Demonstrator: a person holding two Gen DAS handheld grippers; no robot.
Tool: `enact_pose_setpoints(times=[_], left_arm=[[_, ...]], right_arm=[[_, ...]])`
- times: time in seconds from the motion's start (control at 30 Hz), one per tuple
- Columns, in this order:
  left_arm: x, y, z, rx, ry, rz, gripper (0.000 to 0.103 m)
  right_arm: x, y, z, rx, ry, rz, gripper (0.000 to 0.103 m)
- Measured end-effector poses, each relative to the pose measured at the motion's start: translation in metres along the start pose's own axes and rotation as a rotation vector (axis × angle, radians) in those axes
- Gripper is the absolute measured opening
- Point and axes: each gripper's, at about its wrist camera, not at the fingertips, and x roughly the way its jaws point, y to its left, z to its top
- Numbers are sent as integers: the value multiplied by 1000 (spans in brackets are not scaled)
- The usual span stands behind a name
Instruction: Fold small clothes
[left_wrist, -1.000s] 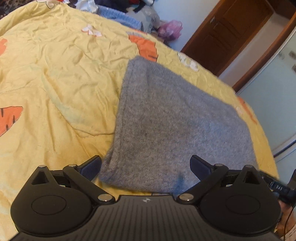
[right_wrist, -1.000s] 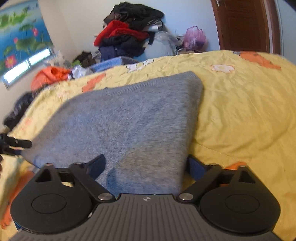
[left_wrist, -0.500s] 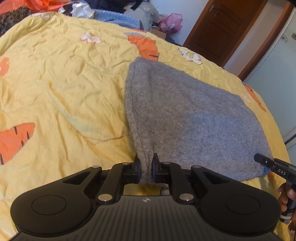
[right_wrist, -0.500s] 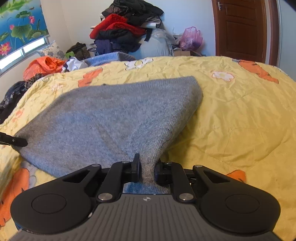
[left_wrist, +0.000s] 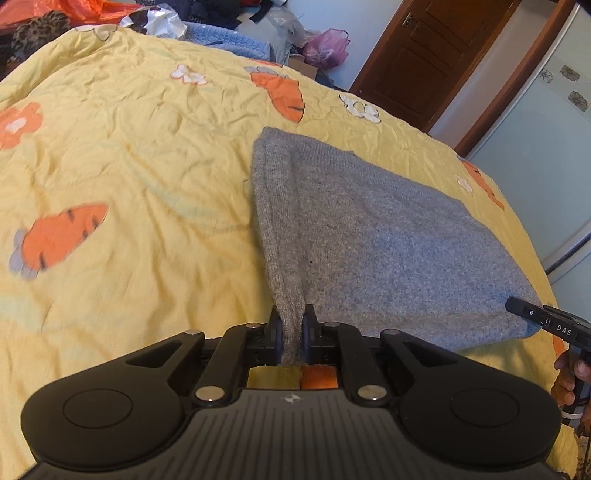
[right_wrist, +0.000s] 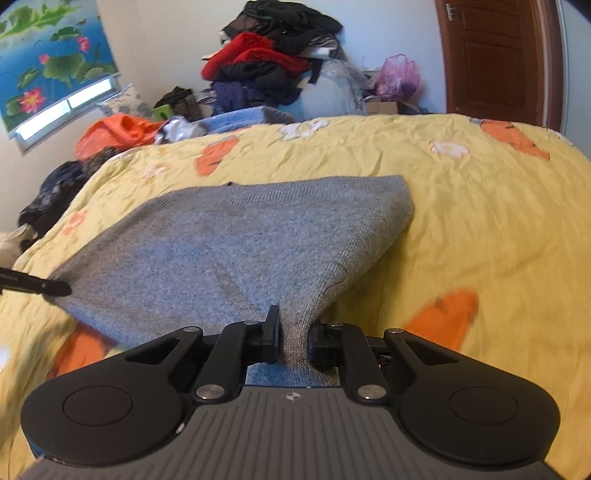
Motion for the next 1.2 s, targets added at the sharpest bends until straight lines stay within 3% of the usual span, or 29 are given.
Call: enact_pose_setpoints(times=[0.27,0.43,0.5,0.6,0.67,0.7,0.8,0.83,0.9,0.97,1.03,1.1,1.13,1.2], left_arm=[[-49,17,-76,12,25,45,3],[-70,39,-107,1,13,63,3],[-74,39,-100,2,-15,53,3],[-68,37,-76,-15,-53,2,5],[-53,32,-61,-16,-48,-23,13],[-46,29,-55,-12,-49,-26,27],[-27,24,-42,-32,-64,-41,83],[-21,22,-39,-28,-75,-40,85],[-11,17,-35,-25,-71,-30,85],[-1,12,-33,-17,-55,-23,78],[11,8,-32,-6,-1,-20,29],[17,4,-35,10,9,6,25],[18,2,-36,23,10,13,18],[17,3,-37,9,20,4,11]], right_arm=[[-60,18,-75,2,15,15,16],[-73,11,-94,28,-13,5,16],[-67,3,-90,118,8,54,24],[-58,2,-87,147,5,19,55],[-54,0,-89,189,-14,18,89],[-54,1,-90,196,-34,19,93],[-53,4,-91,204,-63,-6,102],[-50,4,-91,207,-55,-5,102],[-47,7,-89,200,-67,-13,102],[-41,13,-86,168,-58,-42,102],[-33,19,-84,142,-38,-73,102],[-26,26,-85,99,-27,-107,101],[-24,30,-85,76,-23,-110,94],[-22,39,-84,20,-27,-109,56]])
